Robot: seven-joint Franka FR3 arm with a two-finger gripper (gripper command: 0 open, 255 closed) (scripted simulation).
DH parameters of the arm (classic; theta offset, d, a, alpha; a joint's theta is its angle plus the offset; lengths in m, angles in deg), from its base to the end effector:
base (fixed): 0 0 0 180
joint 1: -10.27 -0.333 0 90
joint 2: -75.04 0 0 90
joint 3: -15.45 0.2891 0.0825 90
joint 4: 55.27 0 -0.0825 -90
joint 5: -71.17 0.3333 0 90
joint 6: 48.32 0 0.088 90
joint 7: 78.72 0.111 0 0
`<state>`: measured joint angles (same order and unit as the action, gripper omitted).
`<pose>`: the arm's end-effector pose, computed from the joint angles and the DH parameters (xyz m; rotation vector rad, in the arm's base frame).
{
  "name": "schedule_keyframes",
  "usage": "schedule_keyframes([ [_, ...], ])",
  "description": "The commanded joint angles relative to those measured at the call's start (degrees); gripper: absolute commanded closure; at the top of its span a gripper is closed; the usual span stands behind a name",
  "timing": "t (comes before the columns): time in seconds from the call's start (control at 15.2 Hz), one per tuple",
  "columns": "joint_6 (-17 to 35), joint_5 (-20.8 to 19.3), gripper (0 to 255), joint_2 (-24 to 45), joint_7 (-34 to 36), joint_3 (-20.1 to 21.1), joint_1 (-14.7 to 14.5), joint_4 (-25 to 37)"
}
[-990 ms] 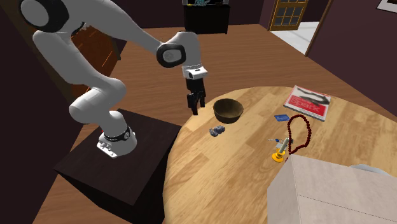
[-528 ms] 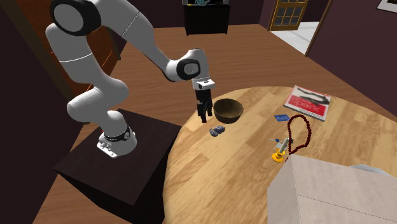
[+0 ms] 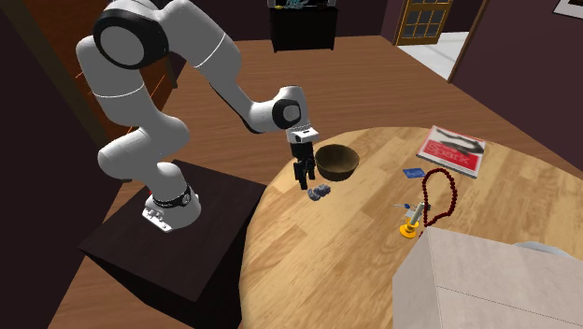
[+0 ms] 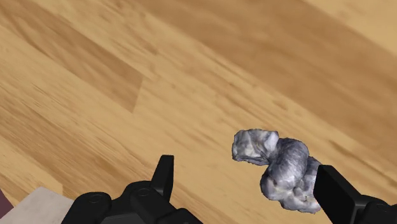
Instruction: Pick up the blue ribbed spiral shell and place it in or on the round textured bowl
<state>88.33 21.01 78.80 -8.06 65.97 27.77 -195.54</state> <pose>0.3744 0.2344 0.2861 2.7231 0.0349 0.4880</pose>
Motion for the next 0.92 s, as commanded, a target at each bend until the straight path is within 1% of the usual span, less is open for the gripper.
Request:
schedule_keyframes([
  [0.0,0.2,-2.3,0,2.0,1.4,-0.8,0.3,0.2],
  [0.46,0.2,-2.3,0,2.0,1.4,-0.9,0.3,0.2],
  [0.53,0.2,-2.3,255,2.0,1.4,-0.9,0.3,0.2],
  [0.86,0.2,-2.3,255,2.0,1.4,-0.9,0.3,0.2],
])
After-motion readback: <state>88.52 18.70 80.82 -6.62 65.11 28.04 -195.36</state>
